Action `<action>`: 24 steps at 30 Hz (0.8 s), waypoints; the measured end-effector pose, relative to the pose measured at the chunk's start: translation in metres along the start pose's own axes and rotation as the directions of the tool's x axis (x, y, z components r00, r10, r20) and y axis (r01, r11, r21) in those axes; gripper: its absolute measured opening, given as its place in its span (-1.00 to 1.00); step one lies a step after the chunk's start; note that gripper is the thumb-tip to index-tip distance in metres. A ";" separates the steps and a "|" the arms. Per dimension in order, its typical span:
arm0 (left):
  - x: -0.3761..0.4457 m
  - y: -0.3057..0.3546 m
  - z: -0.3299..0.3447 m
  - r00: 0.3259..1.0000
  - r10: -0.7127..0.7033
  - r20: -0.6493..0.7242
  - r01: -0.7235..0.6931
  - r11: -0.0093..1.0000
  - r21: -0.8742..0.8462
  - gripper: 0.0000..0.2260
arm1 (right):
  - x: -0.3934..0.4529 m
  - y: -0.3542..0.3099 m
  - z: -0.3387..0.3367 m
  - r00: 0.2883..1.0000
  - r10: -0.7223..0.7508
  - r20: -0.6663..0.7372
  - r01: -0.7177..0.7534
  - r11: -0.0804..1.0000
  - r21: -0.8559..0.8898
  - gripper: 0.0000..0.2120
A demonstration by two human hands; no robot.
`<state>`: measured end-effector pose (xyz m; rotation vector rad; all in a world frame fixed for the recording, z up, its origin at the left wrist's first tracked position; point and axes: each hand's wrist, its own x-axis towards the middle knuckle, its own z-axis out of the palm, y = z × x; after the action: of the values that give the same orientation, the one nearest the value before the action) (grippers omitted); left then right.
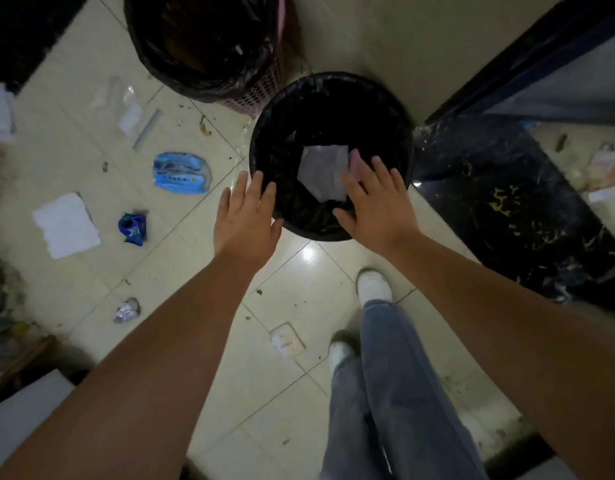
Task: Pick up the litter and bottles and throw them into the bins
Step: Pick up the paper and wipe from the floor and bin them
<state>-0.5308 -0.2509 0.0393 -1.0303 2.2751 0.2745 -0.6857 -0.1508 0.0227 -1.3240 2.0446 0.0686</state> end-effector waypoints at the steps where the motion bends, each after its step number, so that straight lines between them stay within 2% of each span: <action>1: -0.009 -0.007 -0.003 1.000 -0.003 0.002 0.003 1.000 0.027 -0.47 | -0.002 -0.011 -0.001 1.000 -0.016 -0.012 0.016 1.000 -0.014 -0.41; 5: -0.038 -0.040 -0.007 1.000 -0.013 0.000 0.013 0.998 0.062 -0.42 | -0.010 -0.052 0.001 0.998 -0.032 -0.046 0.031 0.999 -0.028 -0.40; 11: -0.078 -0.110 0.027 1.000 0.002 0.019 -0.003 0.997 0.075 -0.39 | -0.026 -0.113 0.036 0.997 -0.031 -0.069 0.028 0.999 -0.043 -0.35; 17: -0.129 -0.199 0.069 0.975 0.209 0.073 -0.214 0.974 0.075 -0.37 | -0.087 -0.176 0.104 0.968 0.249 0.023 -0.247 0.967 -0.065 -0.41; 20: -0.143 -0.240 0.091 0.949 0.300 0.095 -0.308 0.948 0.085 -0.37 | -0.124 -0.211 0.145 0.907 0.413 0.078 -0.413 0.910 -0.013 -0.38; 24: -0.138 -0.267 0.124 0.936 0.326 0.135 -0.341 0.933 0.113 -0.36 | -0.155 -0.250 0.204 0.809 0.564 0.164 -0.580 0.812 0.064 -0.46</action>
<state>-0.2089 -0.2953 0.0431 -0.5399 2.3201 0.3057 -0.3378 -0.0687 0.0335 -0.5709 2.2210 0.3039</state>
